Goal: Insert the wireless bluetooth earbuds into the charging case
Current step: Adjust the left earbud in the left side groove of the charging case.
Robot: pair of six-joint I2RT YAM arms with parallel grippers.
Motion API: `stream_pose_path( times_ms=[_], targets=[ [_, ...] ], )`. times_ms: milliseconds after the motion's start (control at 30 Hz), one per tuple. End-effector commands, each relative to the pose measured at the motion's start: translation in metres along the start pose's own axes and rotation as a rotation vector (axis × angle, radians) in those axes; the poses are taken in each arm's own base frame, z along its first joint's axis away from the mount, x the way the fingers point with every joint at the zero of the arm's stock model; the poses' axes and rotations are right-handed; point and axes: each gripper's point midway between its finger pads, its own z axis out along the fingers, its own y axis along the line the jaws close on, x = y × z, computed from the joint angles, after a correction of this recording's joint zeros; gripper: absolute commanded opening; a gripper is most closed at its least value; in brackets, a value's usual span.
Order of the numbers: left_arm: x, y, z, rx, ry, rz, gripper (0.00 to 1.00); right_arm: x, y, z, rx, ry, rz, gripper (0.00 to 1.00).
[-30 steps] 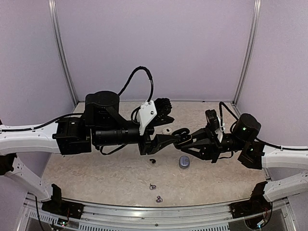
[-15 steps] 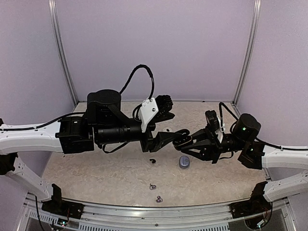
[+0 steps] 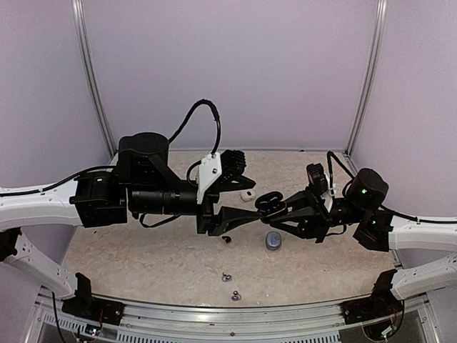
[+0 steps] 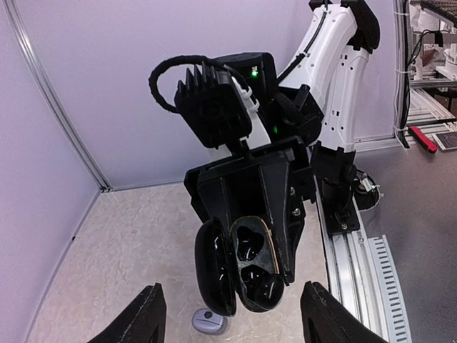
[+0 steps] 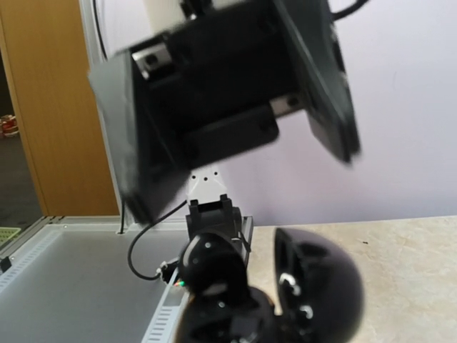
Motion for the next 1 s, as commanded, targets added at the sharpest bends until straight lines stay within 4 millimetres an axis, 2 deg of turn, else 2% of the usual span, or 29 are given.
stream_pose_path(
  times_ms=[0, 333, 533, 900, 967],
  targets=[
    [0.007, 0.005, 0.007, 0.007, 0.04, -0.006, 0.65, -0.01, 0.01, -0.001, -0.04, -0.026, -0.028, 0.0],
    [0.006, 0.01, 0.019, -0.001, 0.029, -0.036, 0.58, -0.008, 0.011, -0.001, -0.044, -0.02, -0.029, 0.0],
    [0.002, 0.008, 0.02, 0.028, -0.002, -0.075, 0.49, -0.008, 0.011, 0.0, -0.044, -0.017, -0.035, 0.0],
    [0.008, 0.018, 0.027, 0.049, -0.008, -0.197, 0.49, -0.01, 0.014, -0.001, -0.046, -0.022, -0.052, 0.0],
    [0.004, 0.023, 0.026, 0.05, -0.037, -0.22, 0.49, -0.01, 0.016, 0.0, -0.05, -0.022, -0.056, 0.0]
  ],
)
